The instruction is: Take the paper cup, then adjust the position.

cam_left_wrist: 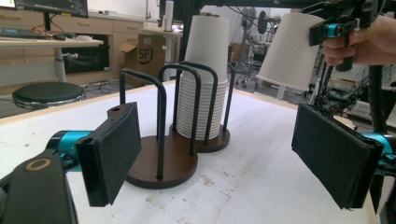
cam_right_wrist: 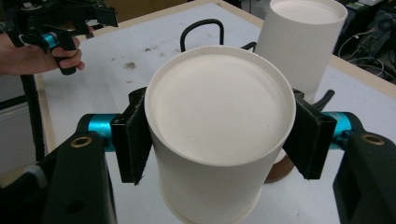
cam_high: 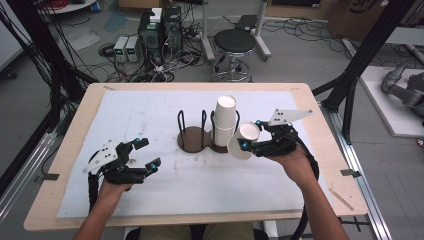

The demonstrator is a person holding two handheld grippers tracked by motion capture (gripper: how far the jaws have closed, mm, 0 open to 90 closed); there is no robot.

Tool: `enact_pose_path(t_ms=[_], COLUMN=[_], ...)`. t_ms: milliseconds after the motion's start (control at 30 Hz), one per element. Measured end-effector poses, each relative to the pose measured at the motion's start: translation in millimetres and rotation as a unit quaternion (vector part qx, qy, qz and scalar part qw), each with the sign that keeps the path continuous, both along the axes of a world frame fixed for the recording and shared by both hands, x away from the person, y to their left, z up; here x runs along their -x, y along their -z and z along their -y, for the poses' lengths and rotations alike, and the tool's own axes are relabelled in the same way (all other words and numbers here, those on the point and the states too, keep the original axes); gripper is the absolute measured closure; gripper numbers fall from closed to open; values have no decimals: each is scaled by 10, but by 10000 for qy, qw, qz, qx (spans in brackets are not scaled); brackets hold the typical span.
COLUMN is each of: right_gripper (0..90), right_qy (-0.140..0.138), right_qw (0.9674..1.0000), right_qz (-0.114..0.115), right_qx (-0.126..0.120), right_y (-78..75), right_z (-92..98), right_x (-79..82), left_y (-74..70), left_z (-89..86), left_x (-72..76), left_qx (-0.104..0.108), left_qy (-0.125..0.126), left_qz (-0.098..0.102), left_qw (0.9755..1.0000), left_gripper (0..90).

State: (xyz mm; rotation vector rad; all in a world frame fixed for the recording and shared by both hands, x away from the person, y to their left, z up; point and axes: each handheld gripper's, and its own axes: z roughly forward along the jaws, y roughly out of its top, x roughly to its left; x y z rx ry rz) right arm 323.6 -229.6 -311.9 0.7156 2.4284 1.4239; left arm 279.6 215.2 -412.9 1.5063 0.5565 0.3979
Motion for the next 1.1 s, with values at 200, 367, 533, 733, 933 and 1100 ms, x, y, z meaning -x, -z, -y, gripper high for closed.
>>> enact_pose_path(t_ms=[200,367,533,733,933,1100], right_gripper=[332,332,332,332,332,332], right_qy=[-135,-238,-275,-360,-490,-600], right_qw=[9999,9997,9996,9993,9988,9982], right_qz=[13,47,4,-23,-8,-28], right_qx=[-15,-25,-32,-14,-28,-30], right_y=[-9,-22,-3,19,22,28], right_z=[-86,-151,-187,-240,-303,-369], right_x=[3,22,30,43,69,80], left_y=[-33,-50,-51,-67,-95,-125], left_z=[64,136,185,254,376,521], left_x=[24,28,34,13,11,15], left_qx=[37,34,18,-2,-85,-178], left_qy=[91,252,386,566,805,1075], left_qz=[-125,-91,-92,-1,262,195], left_qw=[9999,9996,9992,9984,9964,9939], left_gripper=[149,149,149,151,158,176])
